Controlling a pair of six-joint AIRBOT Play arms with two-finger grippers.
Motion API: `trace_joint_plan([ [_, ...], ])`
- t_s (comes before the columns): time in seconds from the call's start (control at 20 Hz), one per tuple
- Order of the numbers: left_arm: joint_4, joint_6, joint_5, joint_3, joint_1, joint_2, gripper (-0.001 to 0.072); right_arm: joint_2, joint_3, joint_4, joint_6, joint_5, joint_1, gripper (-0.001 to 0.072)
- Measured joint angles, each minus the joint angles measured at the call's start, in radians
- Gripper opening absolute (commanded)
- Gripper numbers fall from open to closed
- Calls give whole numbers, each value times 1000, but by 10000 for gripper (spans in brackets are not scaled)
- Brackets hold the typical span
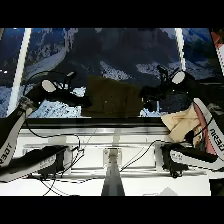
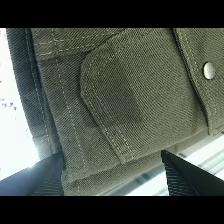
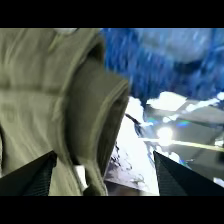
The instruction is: Fold the clothes and pants, and hang the long-sleeved shirts on hangers.
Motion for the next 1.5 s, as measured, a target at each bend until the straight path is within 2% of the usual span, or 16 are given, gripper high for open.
trace_joint_plan([
  [0.15,-1,0,0,0,0,0,702,-68,5,116,-28,61,-51,682],
  [0.25,-1,0,0,0,0,0,701,-129,7,226,-89,101,-50,676],
  [0.3,-1,0,0,0,0,0,701,-154,7,275,-123,107,-40,606],
  [0.35,-1,0,0,0,0,0,701,-175,8,318,-157,102,-24,425],
  [0.4,-1,0,1,0,0,-1,702,-191,8,348,-192,89,-6,199],
  [0.45,-1,0,3,0,0,-1,702,-202,8,377,-226,66,13,97],
  [0.6,4,4,15,9,8,0,702,-209,34,410,-286,24,40,30],
  [0.75,8,20,26,65,45,4,701,-154,112,363,-298,37,11,27],
  [0.85,11,27,30,130,82,12,694,-81,175,300,-264,51,-35,27],
  [0.9,13,33,30,164,99,18,667,-31,213,262,-234,54,-71,27],
  [1.0,14,60,31,233,134,38,540,74,284,180,-166,61,-157,27],
  [1.25,14,106,42,367,203,136,537,343,401,-100,63,81,-459,27],
  [1.5,14,116,61,402,223,221,537,493,427,-368,291,325,-855,27],
])
